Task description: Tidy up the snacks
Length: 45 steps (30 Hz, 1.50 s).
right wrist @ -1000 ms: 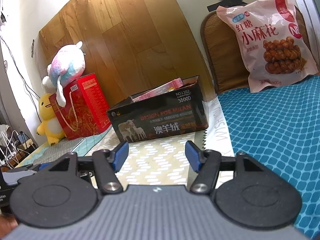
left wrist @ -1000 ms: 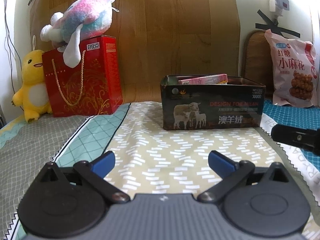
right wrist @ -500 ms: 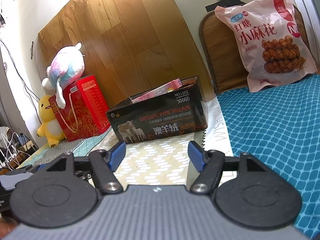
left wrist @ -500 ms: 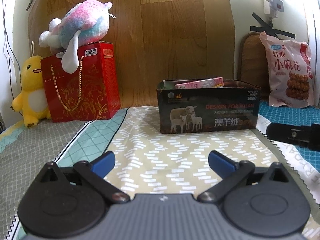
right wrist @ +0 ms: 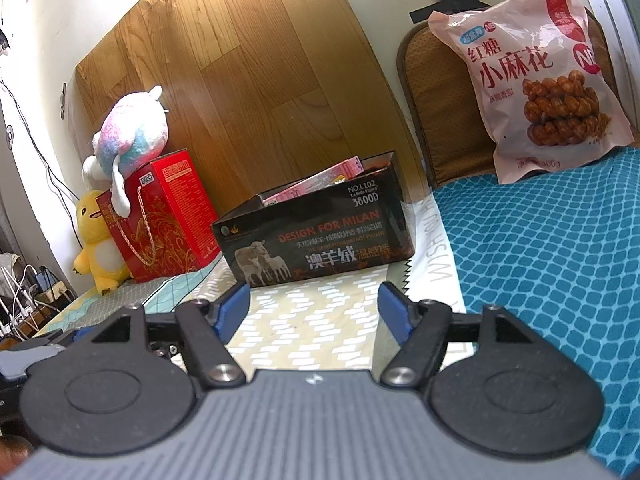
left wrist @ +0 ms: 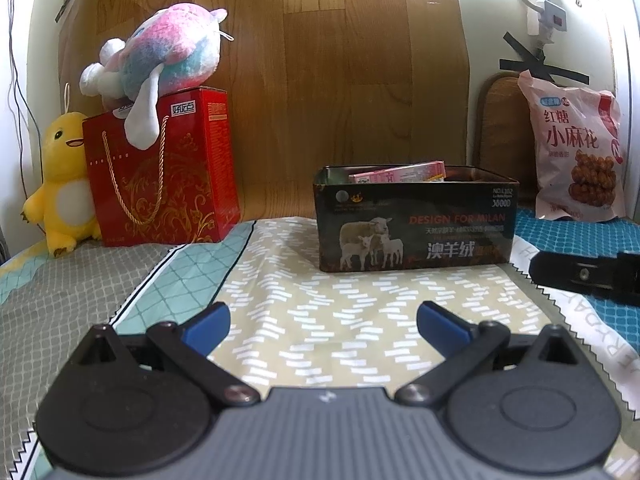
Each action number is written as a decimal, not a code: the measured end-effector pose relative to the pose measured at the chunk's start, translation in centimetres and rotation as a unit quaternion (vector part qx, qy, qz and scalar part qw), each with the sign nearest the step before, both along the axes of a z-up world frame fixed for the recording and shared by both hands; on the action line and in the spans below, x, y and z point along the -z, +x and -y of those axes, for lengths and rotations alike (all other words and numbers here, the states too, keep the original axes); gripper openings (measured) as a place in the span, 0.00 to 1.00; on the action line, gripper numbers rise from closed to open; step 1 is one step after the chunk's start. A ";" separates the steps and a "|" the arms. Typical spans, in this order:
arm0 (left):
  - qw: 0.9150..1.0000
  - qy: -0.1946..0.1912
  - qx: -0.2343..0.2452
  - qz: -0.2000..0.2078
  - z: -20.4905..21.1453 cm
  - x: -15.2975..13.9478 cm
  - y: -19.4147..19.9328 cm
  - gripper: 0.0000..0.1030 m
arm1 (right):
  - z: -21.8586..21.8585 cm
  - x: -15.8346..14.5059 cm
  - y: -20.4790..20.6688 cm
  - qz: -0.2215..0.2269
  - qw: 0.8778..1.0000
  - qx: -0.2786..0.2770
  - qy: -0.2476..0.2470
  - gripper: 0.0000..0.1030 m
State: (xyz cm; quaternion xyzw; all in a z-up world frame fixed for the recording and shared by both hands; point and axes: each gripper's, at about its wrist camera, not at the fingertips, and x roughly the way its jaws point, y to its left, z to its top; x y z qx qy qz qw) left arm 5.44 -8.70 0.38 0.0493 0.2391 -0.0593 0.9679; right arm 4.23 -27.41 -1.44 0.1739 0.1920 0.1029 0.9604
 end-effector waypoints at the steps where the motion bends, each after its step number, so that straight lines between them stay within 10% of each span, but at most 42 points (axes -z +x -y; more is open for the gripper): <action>1: 1.000 0.000 -0.001 0.000 0.0 0.0 0.0 1.00 | 0.0 0.0 0.0 0.000 1.000 0.000 0.000 0.71; 45: 1.000 0.004 -0.011 -0.005 -0.1 0.0 0.0 1.00 | 0.0 0.0 0.1 -0.001 1.000 -0.001 0.000 0.73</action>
